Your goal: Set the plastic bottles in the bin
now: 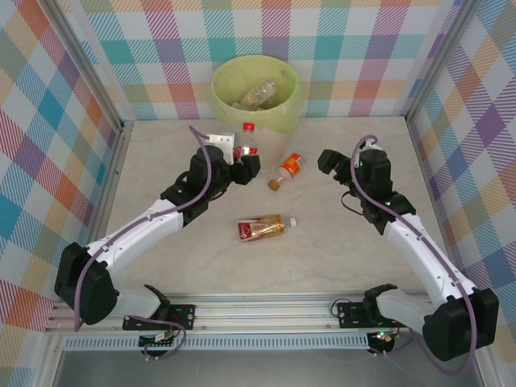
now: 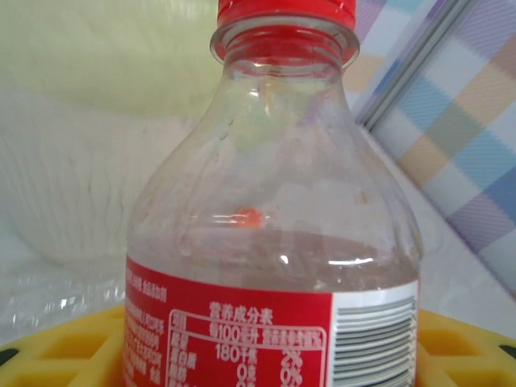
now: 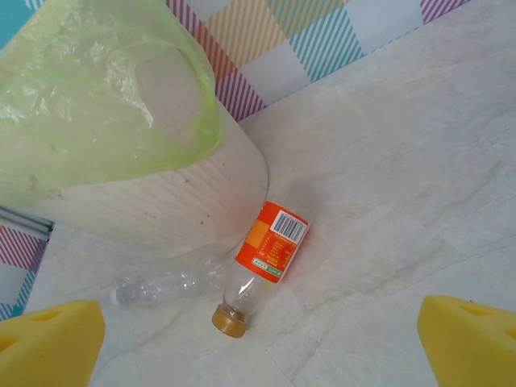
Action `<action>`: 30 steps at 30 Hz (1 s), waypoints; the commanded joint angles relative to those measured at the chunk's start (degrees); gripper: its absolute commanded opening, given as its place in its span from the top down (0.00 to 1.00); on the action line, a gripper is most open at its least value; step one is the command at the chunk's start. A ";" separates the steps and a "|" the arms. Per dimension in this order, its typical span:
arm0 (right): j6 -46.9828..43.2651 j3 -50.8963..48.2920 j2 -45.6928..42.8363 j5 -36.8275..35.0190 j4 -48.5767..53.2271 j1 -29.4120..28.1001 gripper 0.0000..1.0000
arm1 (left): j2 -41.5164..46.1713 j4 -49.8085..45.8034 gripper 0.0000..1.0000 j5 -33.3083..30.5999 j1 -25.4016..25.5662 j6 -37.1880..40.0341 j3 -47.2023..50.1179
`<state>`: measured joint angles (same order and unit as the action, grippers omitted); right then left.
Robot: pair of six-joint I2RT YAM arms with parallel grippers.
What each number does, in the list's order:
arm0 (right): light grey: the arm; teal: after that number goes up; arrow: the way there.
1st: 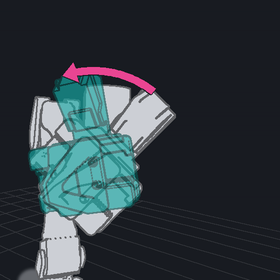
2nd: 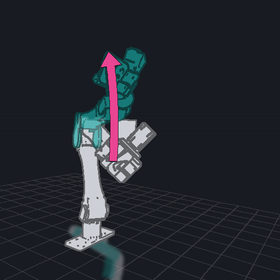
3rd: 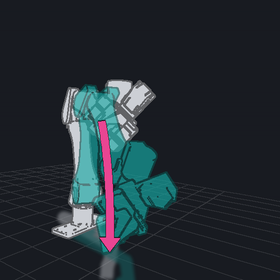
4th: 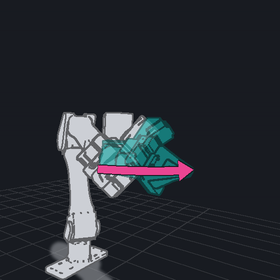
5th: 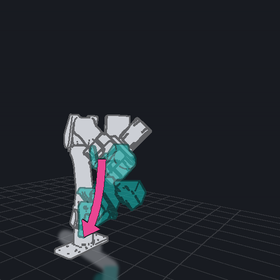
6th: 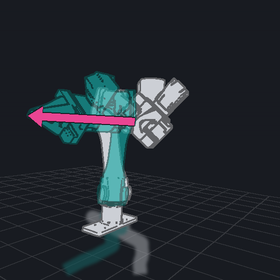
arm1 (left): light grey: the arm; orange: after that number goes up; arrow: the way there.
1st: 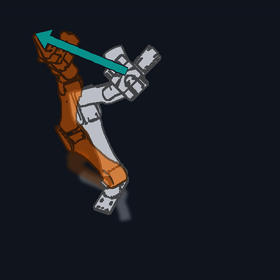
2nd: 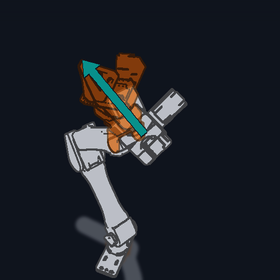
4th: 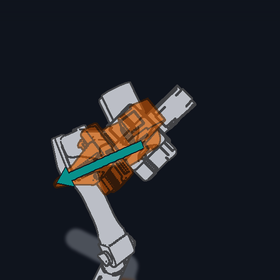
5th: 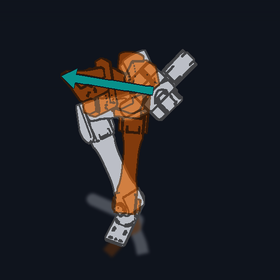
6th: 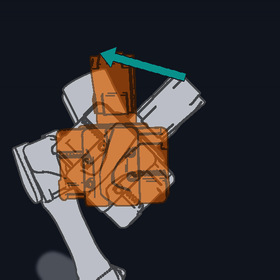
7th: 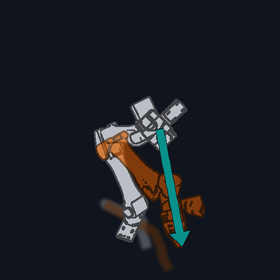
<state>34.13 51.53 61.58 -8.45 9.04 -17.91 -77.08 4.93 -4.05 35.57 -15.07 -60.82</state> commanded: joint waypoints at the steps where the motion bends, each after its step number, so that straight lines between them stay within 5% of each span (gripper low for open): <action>1: 1.03 -0.50 -2.56 -2.12 -1.09 0.47 0.00 | 0.42 12.49 0.70 -3.19 -1.13 2.22 0.15; 14: 0.22 -0.97 -6.08 -1.00 2.37 0.53 0.00 | -18.82 14.77 0.67 -6.35 -7.85 6.23 -27.67; 19: 0.39 -1.08 -6.20 -0.38 2.87 0.59 0.00 | -25.59 15.69 0.66 -7.17 -11.32 1.70 -35.20; 30: 0.26 -1.08 -6.12 -0.61 3.18 0.55 0.00 | -37.77 0.48 0.58 -7.03 -13.78 -0.71 -52.19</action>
<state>34.30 51.29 56.07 -9.17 11.70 -17.61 -113.40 10.22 -10.63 21.91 -15.31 -108.86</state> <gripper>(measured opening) 0.996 0.584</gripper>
